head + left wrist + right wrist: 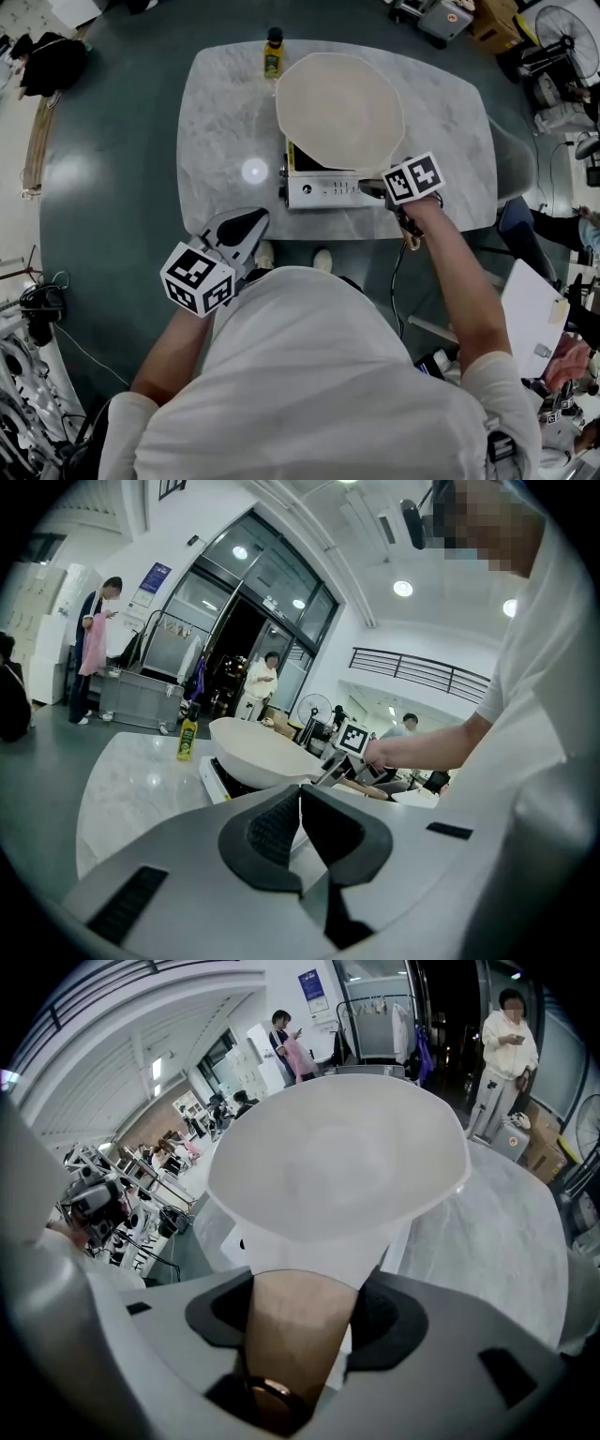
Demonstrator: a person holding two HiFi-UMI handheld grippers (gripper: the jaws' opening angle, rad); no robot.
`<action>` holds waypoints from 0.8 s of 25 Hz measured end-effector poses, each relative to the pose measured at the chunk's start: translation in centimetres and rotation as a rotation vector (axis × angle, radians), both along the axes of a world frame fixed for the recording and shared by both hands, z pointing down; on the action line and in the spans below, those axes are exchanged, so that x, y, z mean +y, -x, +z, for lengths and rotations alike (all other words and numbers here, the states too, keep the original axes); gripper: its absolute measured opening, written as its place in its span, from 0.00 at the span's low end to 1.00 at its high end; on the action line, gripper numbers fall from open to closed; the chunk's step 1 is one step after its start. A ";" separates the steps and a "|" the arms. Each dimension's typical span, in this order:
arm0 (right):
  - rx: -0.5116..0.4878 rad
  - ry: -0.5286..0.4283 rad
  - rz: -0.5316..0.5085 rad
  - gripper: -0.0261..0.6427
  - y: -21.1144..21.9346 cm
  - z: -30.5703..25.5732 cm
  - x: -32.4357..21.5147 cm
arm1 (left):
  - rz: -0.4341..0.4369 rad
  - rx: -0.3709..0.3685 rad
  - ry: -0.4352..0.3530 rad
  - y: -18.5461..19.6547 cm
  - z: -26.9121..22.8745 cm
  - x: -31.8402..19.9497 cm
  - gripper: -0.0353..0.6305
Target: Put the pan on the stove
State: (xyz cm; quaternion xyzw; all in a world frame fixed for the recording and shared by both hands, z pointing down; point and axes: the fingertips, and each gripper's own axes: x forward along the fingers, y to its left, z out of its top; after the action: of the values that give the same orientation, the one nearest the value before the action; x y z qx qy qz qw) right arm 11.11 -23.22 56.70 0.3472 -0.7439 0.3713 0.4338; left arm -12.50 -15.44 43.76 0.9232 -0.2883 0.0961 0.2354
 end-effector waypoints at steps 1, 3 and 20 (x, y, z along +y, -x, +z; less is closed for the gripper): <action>-0.003 -0.001 0.001 0.44 0.0 0.1 0.0 | 0.000 0.000 0.001 -0.1 0.1 0.0 0.08; -0.007 -0.005 0.001 0.44 0.1 0.1 0.0 | 0.001 0.001 0.001 -0.3 0.1 -0.1 0.08; -0.054 -0.016 -0.005 0.59 0.3 -0.1 0.5 | 0.010 0.005 -0.008 -1.6 -0.4 -0.2 0.08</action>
State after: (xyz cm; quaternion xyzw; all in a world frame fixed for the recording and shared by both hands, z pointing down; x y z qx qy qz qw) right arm 10.81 -22.75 56.56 0.3386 -0.7592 0.3736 0.4117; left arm -10.91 -15.62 43.32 0.9258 -0.2836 0.0936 0.2319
